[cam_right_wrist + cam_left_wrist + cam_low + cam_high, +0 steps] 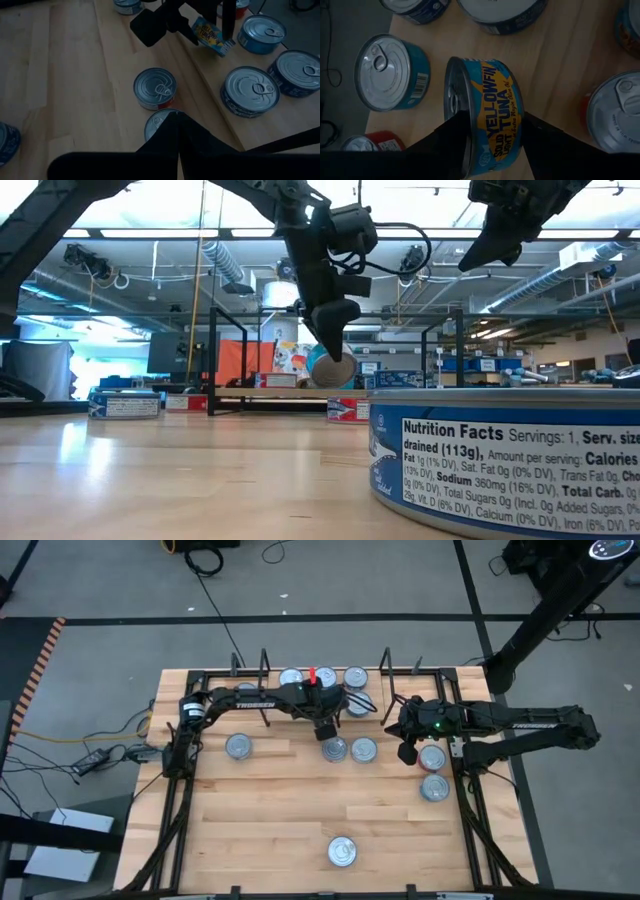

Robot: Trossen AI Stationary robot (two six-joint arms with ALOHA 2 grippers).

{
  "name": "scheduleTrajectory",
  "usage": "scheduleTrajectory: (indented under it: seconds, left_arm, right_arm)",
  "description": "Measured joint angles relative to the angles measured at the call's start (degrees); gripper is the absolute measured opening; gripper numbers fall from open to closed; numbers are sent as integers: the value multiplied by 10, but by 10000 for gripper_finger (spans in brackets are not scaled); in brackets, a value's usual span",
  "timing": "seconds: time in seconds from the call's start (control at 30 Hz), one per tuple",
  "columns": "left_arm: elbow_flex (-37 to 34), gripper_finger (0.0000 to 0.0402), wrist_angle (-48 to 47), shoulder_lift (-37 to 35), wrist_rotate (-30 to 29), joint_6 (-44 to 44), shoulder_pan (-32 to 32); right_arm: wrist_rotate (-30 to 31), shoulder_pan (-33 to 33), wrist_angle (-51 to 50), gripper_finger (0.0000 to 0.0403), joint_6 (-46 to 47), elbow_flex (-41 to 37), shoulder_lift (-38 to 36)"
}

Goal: Stack canned seafood by type on shelf
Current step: Put the light blue tuna can on the shelf

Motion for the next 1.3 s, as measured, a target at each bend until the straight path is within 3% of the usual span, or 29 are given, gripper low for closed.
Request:
scheduleTrajectory:
  seconds: [0.57, 0.83, 0.97, 1.3]
  left_arm:
    - [0, 185, 15, 2, 54, -28, 17]
    - [0, 236, 14, 8, 81, -32, 17]
    - [-1, 254, 13, 10, 79, -33, 18]
    - [-1, 242, 15, 15, 43, -39, 35]
  right_arm:
    - [0, 0, 0, 9, 0, 0, 0]
    - [0, 0, 0, 9, 0, 0, 0]
    - [0, 0, 0, 9, 0, 0, 0]
    - [0, 0, 0, 9, 0, 0, 0]
